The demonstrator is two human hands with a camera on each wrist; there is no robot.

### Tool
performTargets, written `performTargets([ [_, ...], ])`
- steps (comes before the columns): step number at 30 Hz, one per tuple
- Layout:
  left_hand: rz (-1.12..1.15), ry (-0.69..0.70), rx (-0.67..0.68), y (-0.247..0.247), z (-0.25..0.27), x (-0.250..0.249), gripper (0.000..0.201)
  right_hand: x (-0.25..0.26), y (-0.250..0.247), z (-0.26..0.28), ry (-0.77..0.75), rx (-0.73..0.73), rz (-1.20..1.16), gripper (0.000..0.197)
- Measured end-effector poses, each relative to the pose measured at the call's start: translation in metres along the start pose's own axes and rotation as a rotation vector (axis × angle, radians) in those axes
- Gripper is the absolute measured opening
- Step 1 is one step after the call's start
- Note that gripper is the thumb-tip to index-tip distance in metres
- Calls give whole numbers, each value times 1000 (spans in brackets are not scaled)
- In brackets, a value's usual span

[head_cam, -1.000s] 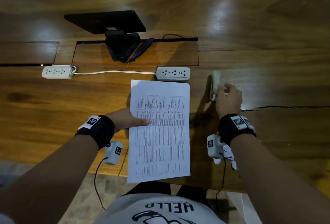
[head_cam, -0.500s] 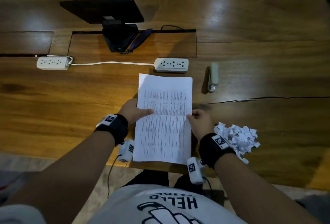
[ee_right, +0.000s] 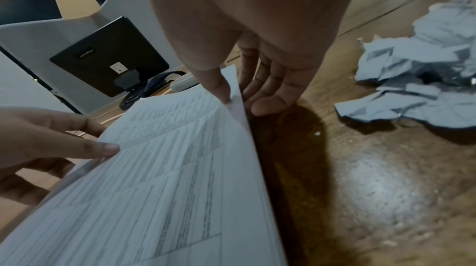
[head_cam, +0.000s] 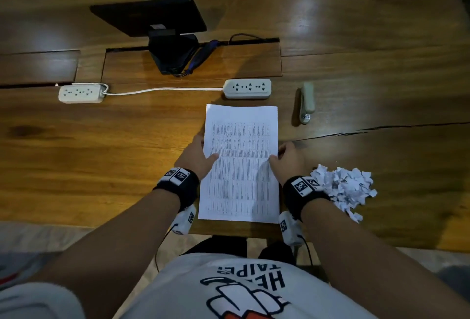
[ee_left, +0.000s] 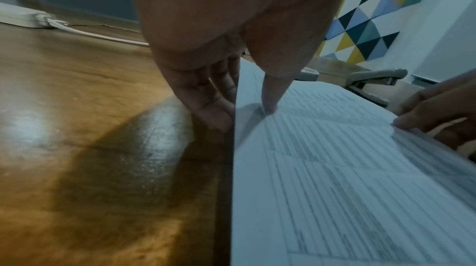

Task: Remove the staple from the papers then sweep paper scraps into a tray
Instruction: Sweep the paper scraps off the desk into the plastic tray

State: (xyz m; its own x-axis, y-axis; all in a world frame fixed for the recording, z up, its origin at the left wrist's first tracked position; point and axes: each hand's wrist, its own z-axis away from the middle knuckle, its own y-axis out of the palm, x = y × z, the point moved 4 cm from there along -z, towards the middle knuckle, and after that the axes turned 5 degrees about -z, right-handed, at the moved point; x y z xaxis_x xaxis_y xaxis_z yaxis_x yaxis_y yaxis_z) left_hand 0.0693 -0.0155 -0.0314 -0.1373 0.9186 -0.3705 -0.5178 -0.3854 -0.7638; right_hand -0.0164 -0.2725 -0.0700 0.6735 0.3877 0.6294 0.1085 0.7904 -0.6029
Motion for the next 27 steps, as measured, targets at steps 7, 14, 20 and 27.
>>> performTargets([
  [7, -201, 16, 26, -4, -4, 7, 67, 4, -19, 19, 2, -47, -41, 32],
  [14, -496, 323, -122, -14, 22, -50, 65, -42, -78, 96, -57, -97, -319, 6],
  [20, -646, 868, 165, 99, 111, -181, 40, -200, -117, 165, 126, -266, -484, 13],
  [27, -913, 1250, 213, 295, 213, -311, 68, -437, -104, 219, 710, -207, -488, 18],
])
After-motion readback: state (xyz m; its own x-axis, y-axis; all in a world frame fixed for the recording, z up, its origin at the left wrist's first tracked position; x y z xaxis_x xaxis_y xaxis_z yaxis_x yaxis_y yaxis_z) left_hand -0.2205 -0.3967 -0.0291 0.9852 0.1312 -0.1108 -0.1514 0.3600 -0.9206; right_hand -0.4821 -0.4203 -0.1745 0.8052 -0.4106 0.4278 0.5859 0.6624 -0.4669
